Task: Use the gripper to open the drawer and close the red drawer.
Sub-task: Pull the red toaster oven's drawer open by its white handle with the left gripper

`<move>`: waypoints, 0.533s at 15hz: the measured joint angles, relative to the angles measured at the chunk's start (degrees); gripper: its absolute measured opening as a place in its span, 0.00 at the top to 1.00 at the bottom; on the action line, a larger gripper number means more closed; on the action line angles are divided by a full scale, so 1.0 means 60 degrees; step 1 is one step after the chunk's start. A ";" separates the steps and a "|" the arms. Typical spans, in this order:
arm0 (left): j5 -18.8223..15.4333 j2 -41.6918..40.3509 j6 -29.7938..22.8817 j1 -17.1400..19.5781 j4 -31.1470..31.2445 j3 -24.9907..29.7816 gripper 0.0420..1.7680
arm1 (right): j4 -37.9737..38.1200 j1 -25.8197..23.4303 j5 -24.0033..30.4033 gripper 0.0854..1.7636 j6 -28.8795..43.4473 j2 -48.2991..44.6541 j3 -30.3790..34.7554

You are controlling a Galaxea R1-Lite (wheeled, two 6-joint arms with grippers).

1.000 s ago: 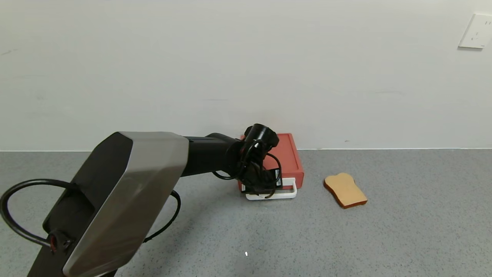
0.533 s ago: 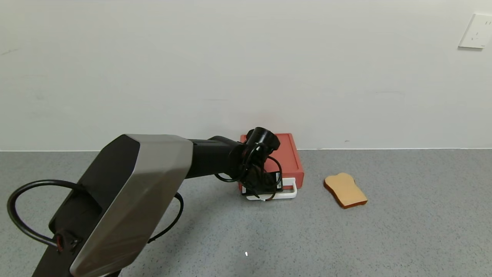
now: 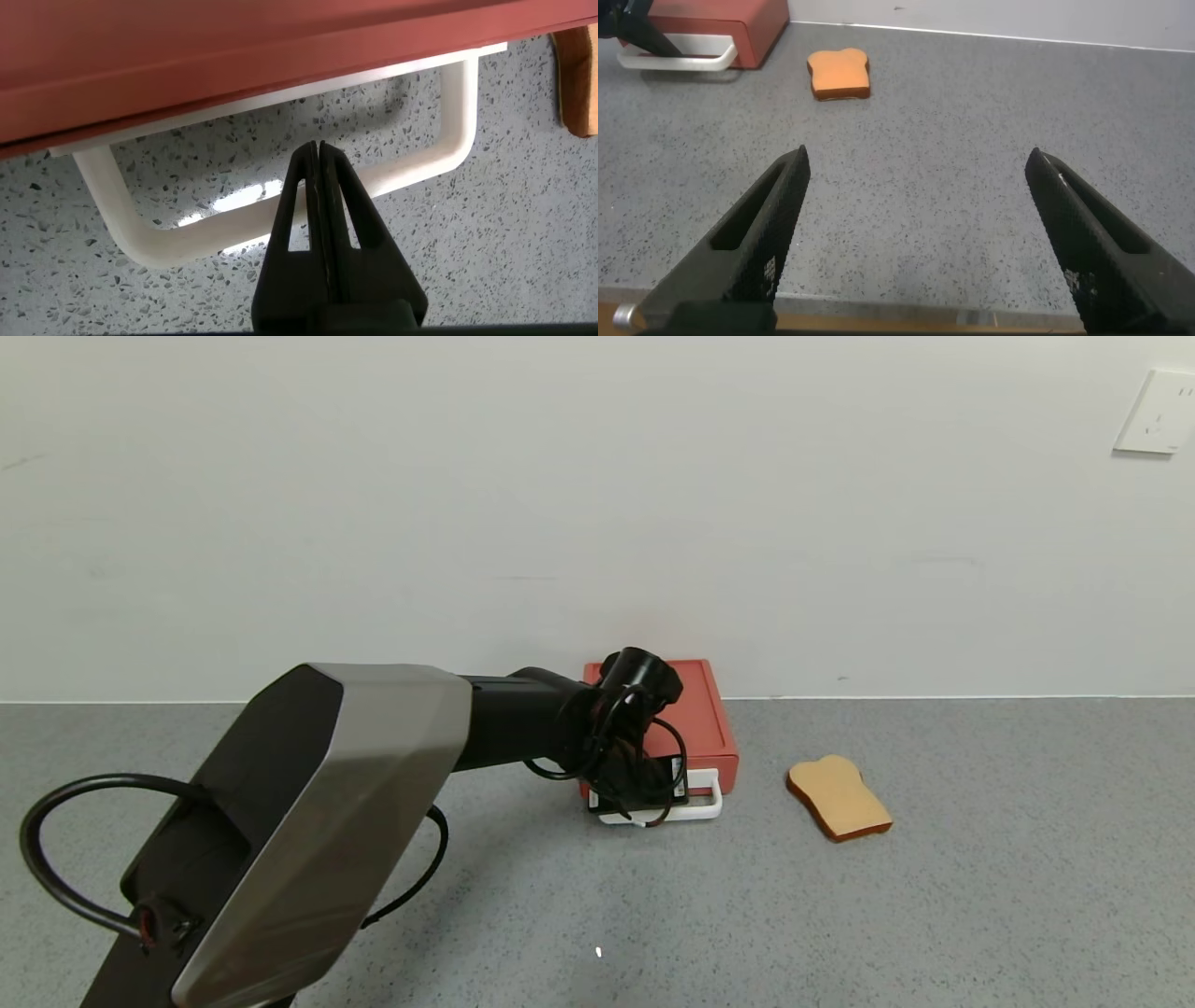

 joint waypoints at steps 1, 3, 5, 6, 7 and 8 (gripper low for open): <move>0.0004 -0.0004 -0.0006 -0.0010 0.0051 0.0026 0.96 | 0.0000 0.0000 0.0004 0.04 0.0000 -0.0004 0.0000; 0.0000 -0.0012 -0.0059 -0.0055 0.0246 0.0026 0.96 | 0.0000 -0.0004 0.0004 0.04 0.0000 -0.0004 0.0000; -0.0018 -0.0041 -0.0083 -0.0079 0.0286 0.0063 0.96 | 0.0000 -0.0004 0.0000 0.04 0.0000 0.0000 0.0000; -0.0022 -0.0049 -0.0102 -0.0093 0.0305 0.0081 0.96 | 0.0000 -0.0004 0.0004 0.04 0.0004 -0.0004 0.0000; -0.0033 -0.0055 -0.0130 -0.0116 0.0433 0.0087 0.96 | 0.0000 -0.0004 0.0004 0.04 0.0004 0.0000 0.0000; -0.0055 -0.0069 -0.0134 -0.0148 0.0616 0.0100 0.96 | 0.0000 -0.0004 0.0004 0.04 0.0008 -0.0004 0.0000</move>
